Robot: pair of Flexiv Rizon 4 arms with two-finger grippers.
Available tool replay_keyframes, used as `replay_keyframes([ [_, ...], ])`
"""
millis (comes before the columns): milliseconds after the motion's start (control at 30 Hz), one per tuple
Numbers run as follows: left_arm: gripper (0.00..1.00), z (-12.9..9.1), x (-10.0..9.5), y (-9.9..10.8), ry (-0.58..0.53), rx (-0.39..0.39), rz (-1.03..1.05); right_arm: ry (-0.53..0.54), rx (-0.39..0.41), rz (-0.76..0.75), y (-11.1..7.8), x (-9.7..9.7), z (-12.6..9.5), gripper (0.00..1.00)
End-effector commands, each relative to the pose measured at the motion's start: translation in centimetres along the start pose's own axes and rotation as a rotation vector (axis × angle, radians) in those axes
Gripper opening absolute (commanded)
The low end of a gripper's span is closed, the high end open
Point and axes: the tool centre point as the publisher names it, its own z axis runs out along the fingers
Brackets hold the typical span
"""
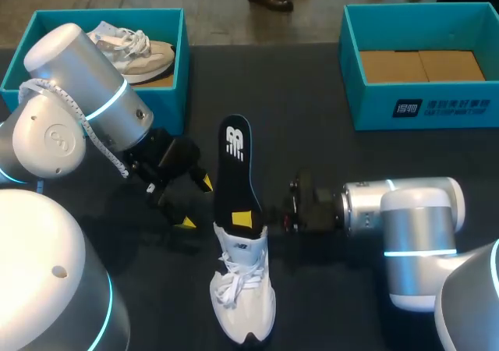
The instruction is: Take the shoe out of the shoebox, open the shoe tongue, remove and reinsert the insole, then place the shoe into the shoebox
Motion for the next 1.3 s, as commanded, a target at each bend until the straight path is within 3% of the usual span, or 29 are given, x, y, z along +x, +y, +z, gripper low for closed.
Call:
replay_keyframes([
  [33,1.0,0.0,0.0,0.0,-0.001,-0.002,0.0,-0.005,0.009,0.0,0.3,0.1,0.1,0.22],
  [400,1.0,0.0,0.0,0.0,-0.001,-0.002,0.0,-0.002,0.029,-0.023,1.9,-0.3,0.3,0.31],
  [767,1.0,0.0,0.0,0.0,-0.001,-0.002,0.0,0.002,0.049,-0.042,3.0,-0.4,0.5,0.3],
  [867,1.0,0.0,0.0,0.0,-0.001,-0.002,0.0,0.002,0.052,-0.045,3.2,-0.4,0.6,0.22],
  [933,1.0,0.0,0.0,0.0,-0.001,-0.002,0.0,0.002,0.053,-0.047,3.4,-0.4,0.6,0.0],
  [1300,1.0,0.0,0.0,0.0,-0.001,-0.002,0.0,-0.026,0.066,-0.016,2.6,-0.6,0.8,0.0],
])
